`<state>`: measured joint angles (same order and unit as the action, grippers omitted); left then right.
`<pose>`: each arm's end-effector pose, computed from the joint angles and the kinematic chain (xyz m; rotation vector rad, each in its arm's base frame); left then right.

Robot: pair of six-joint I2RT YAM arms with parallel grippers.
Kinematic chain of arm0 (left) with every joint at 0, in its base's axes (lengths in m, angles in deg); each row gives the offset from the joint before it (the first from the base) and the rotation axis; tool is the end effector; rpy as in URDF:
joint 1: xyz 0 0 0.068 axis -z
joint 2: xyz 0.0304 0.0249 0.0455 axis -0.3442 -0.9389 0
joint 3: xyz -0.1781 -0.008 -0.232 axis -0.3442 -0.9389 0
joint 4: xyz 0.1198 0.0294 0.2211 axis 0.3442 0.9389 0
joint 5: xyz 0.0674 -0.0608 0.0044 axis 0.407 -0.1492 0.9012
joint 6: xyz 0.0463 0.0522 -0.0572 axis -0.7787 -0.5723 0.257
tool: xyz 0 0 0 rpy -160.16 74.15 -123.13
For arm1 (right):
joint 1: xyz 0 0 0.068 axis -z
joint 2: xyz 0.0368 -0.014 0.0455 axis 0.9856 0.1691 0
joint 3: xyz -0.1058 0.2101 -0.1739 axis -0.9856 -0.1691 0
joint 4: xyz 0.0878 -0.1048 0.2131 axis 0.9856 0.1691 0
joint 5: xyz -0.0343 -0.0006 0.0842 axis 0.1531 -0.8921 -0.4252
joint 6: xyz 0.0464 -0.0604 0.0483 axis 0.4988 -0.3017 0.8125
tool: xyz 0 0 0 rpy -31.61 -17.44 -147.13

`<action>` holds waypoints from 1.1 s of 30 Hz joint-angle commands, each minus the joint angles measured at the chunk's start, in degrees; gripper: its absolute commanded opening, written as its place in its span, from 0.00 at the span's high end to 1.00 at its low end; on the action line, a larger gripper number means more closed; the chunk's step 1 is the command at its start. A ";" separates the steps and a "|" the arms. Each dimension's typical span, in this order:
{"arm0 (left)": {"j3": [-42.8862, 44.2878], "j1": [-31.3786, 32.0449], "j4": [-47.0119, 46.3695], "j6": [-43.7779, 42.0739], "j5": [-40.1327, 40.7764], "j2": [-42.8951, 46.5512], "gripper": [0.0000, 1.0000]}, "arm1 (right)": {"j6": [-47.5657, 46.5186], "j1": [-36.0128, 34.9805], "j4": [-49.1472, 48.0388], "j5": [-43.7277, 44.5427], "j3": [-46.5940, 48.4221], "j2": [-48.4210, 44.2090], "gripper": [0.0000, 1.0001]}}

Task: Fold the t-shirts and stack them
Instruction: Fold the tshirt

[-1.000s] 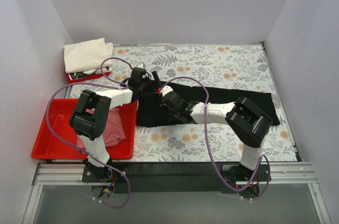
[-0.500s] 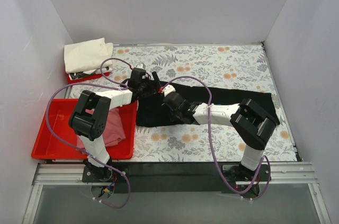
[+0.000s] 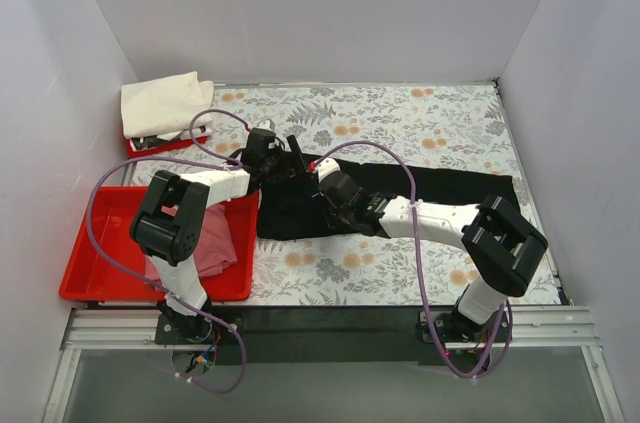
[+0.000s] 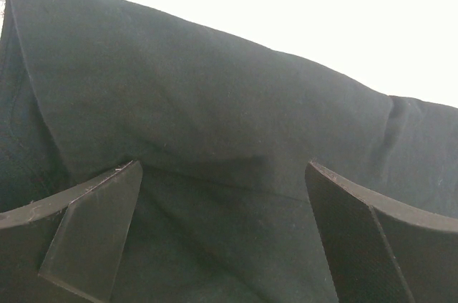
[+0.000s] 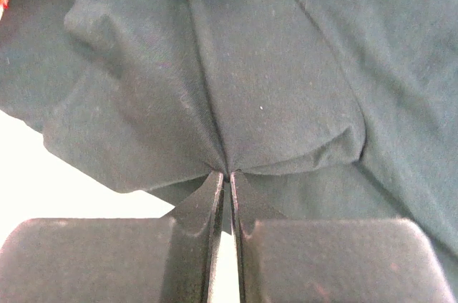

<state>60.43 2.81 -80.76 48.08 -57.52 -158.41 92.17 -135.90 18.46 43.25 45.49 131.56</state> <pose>0.3712 -0.1630 0.1525 -1.0628 2.2723 -0.8788 0.2318 0.2971 0.1975 -0.6413 2.1542 0.3280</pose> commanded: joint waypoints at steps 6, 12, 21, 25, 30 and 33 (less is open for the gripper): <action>-0.15 -0.79 2.67 -1.64 0.72 0.65 0.09 | -0.07 -0.88 10.44 -1.02 -0.38 -5.42 0.99; 1.52 -0.79 2.76 -1.72 0.36 -0.40 0.09 | 0.37 -0.96 13.78 0.56 -1.79 -8.76 0.99; 2.49 -0.79 2.76 -1.37 -0.43 -1.37 0.09 | 0.63 -1.23 10.55 -2.77 -4.16 -9.91 0.79; 2.31 -0.79 2.67 -1.29 -0.78 -1.55 0.09 | 2.04 -1.23 5.02 -3.04 -4.95 -8.33 0.66; 2.05 -0.79 2.67 -1.81 -0.08 -1.20 0.09 | 4.23 -1.14 0.17 -1.63 -7.06 -8.24 0.57; 2.05 -0.79 2.76 -1.81 -0.16 -1.28 0.09 | 5.38 -0.88 -3.87 -1.55 -7.50 -7.63 0.55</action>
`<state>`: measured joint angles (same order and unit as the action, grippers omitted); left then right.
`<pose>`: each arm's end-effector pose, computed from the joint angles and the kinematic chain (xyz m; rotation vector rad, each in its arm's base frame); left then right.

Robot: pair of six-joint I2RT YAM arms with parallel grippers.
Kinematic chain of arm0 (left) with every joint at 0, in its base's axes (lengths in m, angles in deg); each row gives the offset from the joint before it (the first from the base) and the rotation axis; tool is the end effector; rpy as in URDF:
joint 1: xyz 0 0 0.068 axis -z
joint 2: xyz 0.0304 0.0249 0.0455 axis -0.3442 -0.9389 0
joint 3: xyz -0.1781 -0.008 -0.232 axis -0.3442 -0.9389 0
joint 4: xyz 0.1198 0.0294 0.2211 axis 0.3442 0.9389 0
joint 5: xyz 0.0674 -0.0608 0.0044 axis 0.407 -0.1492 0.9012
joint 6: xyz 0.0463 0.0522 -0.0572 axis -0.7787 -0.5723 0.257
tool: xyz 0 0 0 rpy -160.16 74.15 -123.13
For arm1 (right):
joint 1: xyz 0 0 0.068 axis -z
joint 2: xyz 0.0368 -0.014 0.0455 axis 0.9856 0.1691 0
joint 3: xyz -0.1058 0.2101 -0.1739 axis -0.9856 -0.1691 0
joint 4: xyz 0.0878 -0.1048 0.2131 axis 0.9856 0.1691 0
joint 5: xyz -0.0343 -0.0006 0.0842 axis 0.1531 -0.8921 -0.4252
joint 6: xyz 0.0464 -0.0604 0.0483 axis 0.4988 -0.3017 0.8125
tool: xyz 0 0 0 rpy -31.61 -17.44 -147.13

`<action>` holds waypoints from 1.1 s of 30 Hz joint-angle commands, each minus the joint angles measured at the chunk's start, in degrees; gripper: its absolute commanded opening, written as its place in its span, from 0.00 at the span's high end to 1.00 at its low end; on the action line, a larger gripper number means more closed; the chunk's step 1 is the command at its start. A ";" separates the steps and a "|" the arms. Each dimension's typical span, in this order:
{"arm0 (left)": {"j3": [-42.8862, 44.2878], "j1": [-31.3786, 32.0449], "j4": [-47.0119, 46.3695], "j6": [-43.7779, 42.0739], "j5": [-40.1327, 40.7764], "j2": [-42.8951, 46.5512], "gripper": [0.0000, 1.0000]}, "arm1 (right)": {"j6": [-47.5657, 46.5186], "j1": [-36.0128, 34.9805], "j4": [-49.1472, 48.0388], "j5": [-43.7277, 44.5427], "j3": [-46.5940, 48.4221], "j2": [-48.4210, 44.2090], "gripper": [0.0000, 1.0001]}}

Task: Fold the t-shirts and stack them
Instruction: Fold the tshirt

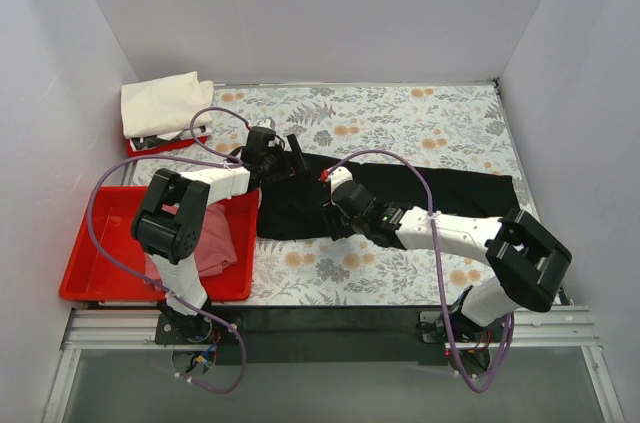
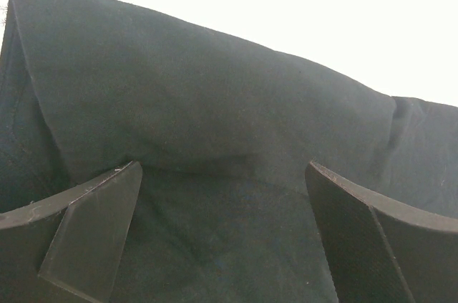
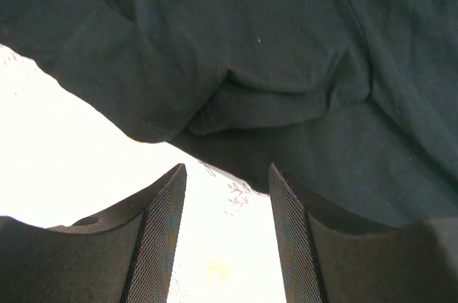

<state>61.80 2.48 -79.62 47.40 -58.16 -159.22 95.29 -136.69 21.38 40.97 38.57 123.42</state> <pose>0.3755 -0.1633 0.1525 -1.0552 2.2875 -0.8747 0.2028 0.2683 0.1981 -0.6357 2.2038 0.3839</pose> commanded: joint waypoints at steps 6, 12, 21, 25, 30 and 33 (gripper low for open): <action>0.41 -0.46 1.53 -1.22 0.56 -0.39 0.09 | 3.75 0.52 -7.51 -0.41 0.04 3.84 0.56; 0.32 -0.46 1.53 -1.40 0.73 -0.21 0.09 | 4.63 1.84 -11.46 -2.35 -1.54 4.82 0.58; 0.23 -0.46 1.53 -1.40 0.73 -0.56 0.09 | 5.42 3.78 -16.21 -5.60 -2.94 6.65 0.62; 0.32 -0.46 1.62 -1.49 0.73 -0.48 0.09 | 6.12 4.21 -18.75 -7.53 -4.00 7.45 0.64; 0.23 -0.46 1.53 -1.49 0.73 -0.48 0.09 | 6.13 4.30 -19.81 -8.41 -4.35 7.63 0.70; 0.14 -0.46 1.45 -1.49 0.82 -0.48 0.09 | 6.04 4.39 -20.69 -8.94 -4.70 7.63 0.74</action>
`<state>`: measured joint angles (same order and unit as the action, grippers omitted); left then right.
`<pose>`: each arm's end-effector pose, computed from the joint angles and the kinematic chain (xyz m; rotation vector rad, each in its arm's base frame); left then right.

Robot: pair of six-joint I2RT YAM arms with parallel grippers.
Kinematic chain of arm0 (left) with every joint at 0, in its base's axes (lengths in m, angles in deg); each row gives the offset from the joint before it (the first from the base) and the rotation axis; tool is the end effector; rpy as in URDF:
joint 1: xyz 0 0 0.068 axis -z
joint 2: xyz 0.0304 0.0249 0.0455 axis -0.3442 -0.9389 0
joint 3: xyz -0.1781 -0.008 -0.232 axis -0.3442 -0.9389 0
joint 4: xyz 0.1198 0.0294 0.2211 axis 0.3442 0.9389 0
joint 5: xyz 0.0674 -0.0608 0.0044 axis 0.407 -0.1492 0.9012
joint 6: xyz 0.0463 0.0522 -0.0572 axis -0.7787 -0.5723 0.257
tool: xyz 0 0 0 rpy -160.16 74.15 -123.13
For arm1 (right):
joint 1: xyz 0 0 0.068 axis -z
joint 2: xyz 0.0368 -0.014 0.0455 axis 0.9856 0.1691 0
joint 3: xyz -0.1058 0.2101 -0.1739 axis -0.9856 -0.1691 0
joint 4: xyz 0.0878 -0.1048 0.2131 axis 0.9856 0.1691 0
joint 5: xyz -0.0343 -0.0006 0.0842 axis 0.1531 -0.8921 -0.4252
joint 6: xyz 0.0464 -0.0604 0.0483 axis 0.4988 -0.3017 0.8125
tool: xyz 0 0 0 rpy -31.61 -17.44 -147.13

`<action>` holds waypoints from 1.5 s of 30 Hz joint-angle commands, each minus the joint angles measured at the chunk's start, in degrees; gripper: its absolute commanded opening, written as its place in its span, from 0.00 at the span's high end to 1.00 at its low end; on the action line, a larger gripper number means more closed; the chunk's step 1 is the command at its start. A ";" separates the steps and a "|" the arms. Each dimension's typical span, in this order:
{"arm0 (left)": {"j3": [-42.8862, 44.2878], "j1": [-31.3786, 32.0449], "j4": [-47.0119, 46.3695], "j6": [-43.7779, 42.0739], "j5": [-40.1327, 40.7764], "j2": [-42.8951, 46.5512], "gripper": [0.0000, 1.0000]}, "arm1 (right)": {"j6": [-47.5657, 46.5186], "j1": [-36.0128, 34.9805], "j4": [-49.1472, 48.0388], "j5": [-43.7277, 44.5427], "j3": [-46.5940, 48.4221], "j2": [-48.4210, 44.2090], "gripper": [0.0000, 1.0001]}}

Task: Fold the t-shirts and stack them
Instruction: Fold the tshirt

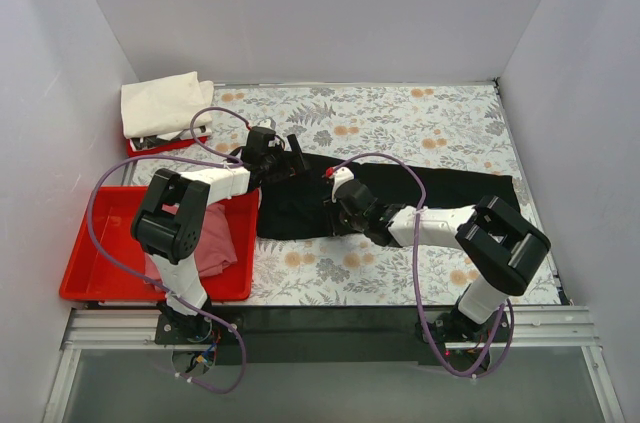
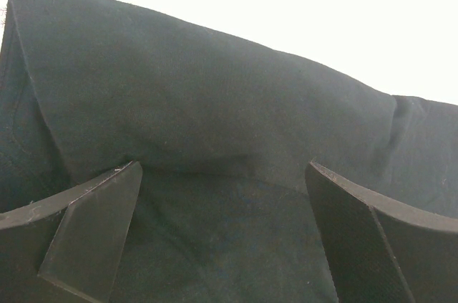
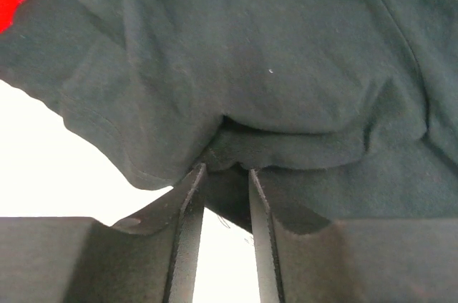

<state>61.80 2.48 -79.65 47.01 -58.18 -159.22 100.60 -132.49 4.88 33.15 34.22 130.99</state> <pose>0.3756 -0.1633 0.1525 -1.0465 2.2895 -0.8728 0.2266 0.2765 0.1627 -0.5089 2.2143 0.5823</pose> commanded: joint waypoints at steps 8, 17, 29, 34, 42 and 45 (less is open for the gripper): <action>-0.12 -0.46 1.47 -1.18 0.93 -0.21 0.09 | 2.66 0.81 -8.67 -4.28 -0.88 2.17 0.74; -0.47 -0.46 1.47 -1.27 1.11 0.14 0.09 | 3.27 0.90 -10.34 -4.81 -0.62 3.32 0.69; -0.56 -0.55 1.64 -1.44 1.20 0.14 0.09 | 1.96 1.69 -15.00 -6.57 -2.98 1.57 0.99; -0.39 -0.55 1.73 -1.53 1.28 0.05 0.09 | 1.87 1.69 -14.04 -8.59 -6.94 -5.99 0.99; -0.21 -0.55 1.64 -1.62 1.02 -0.65 0.09 | 1.69 1.69 -9.21 -9.55 -9.49 -10.83 0.99; -0.21 -0.64 1.91 -1.88 1.11 -0.65 0.09 | 1.87 1.69 -6.23 -10.17 -9.15 -11.53 0.99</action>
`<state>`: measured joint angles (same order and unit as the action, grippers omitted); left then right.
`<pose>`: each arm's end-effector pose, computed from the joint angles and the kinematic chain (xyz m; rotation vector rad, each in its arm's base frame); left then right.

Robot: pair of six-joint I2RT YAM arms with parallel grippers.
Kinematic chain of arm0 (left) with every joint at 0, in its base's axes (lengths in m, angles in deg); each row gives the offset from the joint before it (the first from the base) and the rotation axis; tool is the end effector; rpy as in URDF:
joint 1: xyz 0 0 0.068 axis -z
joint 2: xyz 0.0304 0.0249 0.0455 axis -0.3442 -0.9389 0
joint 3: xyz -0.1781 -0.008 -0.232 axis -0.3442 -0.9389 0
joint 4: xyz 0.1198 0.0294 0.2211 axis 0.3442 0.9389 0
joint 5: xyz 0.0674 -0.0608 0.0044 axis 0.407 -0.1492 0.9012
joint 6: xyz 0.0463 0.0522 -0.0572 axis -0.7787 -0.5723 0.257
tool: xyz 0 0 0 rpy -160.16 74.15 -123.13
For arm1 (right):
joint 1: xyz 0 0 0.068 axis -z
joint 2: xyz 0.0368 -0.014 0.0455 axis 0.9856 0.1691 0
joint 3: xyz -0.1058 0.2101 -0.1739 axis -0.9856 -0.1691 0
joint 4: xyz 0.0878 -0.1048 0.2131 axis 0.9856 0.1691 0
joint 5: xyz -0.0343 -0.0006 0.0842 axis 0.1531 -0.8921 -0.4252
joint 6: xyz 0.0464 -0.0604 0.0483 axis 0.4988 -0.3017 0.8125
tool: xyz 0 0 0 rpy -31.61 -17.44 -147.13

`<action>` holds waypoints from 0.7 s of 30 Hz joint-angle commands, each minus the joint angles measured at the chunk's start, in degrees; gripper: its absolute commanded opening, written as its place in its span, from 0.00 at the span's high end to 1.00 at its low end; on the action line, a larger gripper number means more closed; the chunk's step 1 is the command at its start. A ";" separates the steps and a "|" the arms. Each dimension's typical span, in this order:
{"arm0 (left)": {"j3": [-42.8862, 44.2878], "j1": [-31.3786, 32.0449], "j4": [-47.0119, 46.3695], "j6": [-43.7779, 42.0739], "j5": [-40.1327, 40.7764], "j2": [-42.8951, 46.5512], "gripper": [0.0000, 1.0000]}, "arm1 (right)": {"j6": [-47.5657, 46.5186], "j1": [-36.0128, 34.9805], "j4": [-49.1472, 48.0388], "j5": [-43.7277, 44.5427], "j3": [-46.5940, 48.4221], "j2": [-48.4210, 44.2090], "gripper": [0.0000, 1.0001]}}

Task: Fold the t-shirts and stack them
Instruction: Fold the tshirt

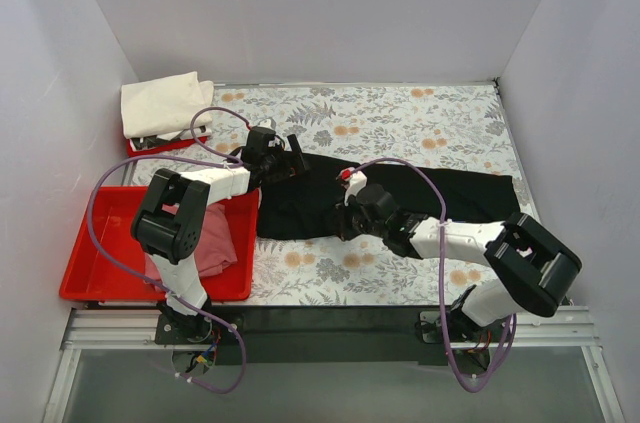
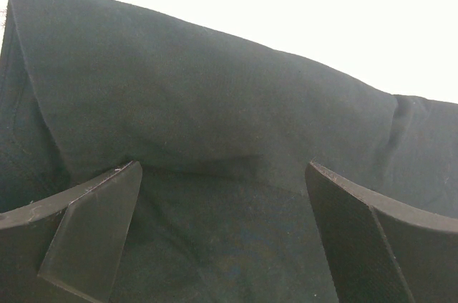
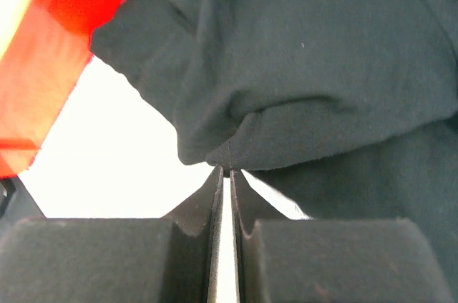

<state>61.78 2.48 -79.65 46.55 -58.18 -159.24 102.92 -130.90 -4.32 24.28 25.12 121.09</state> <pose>0.3755 -0.1633 0.1523 -1.0369 2.2928 -0.8691 0.2040 0.2529 0.1866 -0.4951 2.0919 0.8396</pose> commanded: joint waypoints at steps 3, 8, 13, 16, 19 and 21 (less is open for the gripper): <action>-0.01 -0.64 2.08 -1.77 1.46 -0.63 0.09 | -0.97 0.09 7.01 0.81 0.13 -2.86 0.99; 0.52 -0.73 2.70 -1.95 1.72 -1.33 0.09 | -2.29 0.09 13.53 6.69 0.39 -6.46 0.99; 1.65 -0.64 2.70 -2.04 1.81 -2.04 0.09 | -3.70 0.09 20.30 11.53 1.70 -8.31 0.75; 2.62 -0.73 2.70 -1.95 1.72 -3.09 0.09 | -5.10 0.27 24.33 15.90 3.11 -9.72 0.56; 4.03 -0.73 2.70 -2.04 2.07 -4.40 0.09 | -6.33 3.85 26.72 18.65 3.47 -12.35 0.50; 5.61 -0.73 2.70 -2.30 2.16 -5.46 0.09 | -6.86 7.11 26.81 17.96 3.03 -14.90 0.49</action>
<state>65.71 2.37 -79.41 45.65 -57.94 -162.50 97.94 -127.66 20.25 38.26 26.00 109.74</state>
